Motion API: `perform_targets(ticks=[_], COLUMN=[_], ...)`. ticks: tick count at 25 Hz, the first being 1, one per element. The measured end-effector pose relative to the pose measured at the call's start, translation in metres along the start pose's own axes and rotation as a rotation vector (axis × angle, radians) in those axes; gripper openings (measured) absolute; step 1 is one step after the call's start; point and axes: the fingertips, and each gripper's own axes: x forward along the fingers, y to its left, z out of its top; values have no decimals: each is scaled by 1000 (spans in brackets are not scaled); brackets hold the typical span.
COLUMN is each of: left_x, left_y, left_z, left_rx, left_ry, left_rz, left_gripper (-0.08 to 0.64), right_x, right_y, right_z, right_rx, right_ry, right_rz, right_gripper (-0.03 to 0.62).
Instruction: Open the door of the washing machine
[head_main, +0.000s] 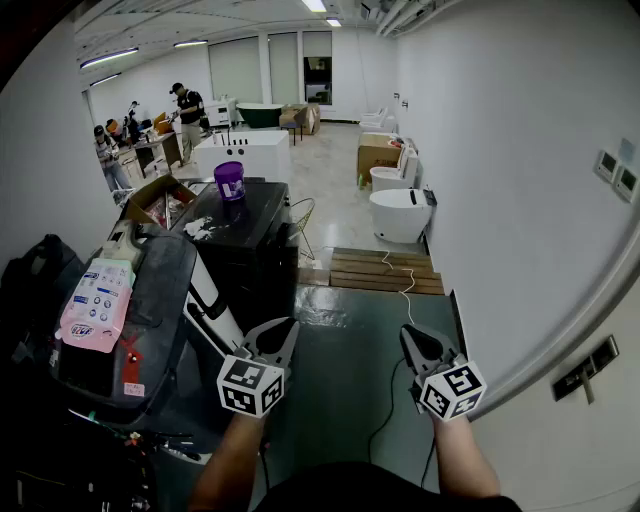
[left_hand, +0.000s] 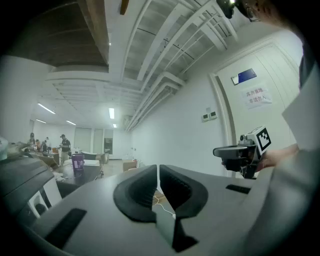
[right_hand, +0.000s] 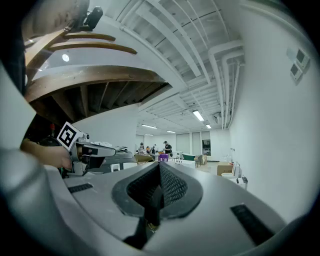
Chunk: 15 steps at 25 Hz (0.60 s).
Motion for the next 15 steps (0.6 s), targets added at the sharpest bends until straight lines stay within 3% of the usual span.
perform_targets(ticks=[15], left_x=[-11], left_y=[3], left_z=[-10], left_rx=[-20], left_ry=[25], left_rz=[18], left_gripper=[23], right_x=[5], right_y=[17], right_z=[-5], right_rx=[20], right_ry=[16], right_rz=[57], right_gripper=[17])
